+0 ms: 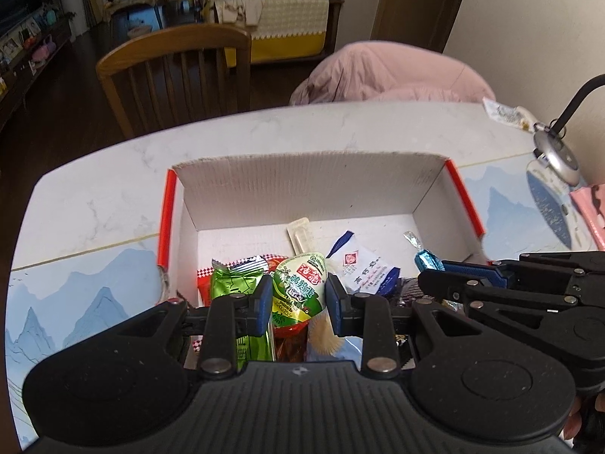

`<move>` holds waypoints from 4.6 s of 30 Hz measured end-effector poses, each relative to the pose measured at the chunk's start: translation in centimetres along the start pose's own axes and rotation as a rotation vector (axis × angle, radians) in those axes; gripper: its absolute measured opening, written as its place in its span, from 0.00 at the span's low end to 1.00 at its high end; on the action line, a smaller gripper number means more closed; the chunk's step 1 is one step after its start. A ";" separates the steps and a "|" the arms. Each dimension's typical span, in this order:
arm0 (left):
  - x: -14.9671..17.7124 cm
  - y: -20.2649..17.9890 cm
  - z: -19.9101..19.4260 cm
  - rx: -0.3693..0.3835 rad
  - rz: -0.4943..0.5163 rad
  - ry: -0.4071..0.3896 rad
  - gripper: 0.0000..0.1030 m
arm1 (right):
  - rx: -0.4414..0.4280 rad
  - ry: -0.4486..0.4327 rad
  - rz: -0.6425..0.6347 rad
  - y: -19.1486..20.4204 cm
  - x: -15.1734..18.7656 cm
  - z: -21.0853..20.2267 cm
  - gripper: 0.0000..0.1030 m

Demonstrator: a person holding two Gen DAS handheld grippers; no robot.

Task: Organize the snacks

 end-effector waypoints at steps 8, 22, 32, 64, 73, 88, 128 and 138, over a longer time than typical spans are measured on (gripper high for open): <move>0.6 -0.2 3.6 -0.007 0.009 0.090 0.28 | -0.015 0.067 -0.056 0.5 0.6 2.5 0.10; 1.4 -0.3 6.0 -0.020 0.034 0.140 0.29 | 0.012 0.134 -0.087 0.3 1.6 4.6 0.14; 1.6 -0.1 4.5 0.012 0.025 0.110 0.30 | 0.034 0.132 -0.087 0.7 1.9 3.3 0.23; 5.2 1.2 -11.5 0.084 -0.004 -0.168 0.64 | 0.015 -0.163 -0.054 5.1 3.1 -11.1 0.62; 7.5 1.6 -14.4 0.078 0.000 -0.228 0.67 | 0.008 -0.221 -0.048 6.4 4.7 -14.0 0.82; 10.5 0.8 -18.1 0.064 0.046 -0.318 0.78 | 0.020 -0.334 -0.076 8.2 6.6 -16.9 0.99; 13.2 0.9 -20.0 0.102 -0.049 -0.365 0.98 | 0.028 -0.380 -0.053 7.4 9.4 -18.8 1.00; 13.3 0.7 -20.6 0.089 -0.036 -0.381 0.98 | 0.027 -0.388 -0.047 7.3 9.5 -19.0 1.00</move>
Point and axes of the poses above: each gripper's, at about its wrist camera, not at the fingertips, and z roughly the way its jaws point, y to its left, x to its underside, the point moved 8 cm from there along z, roughly the way its jaws point, and after that the axes turned 1 degree about -z, right-handed, at the moved point
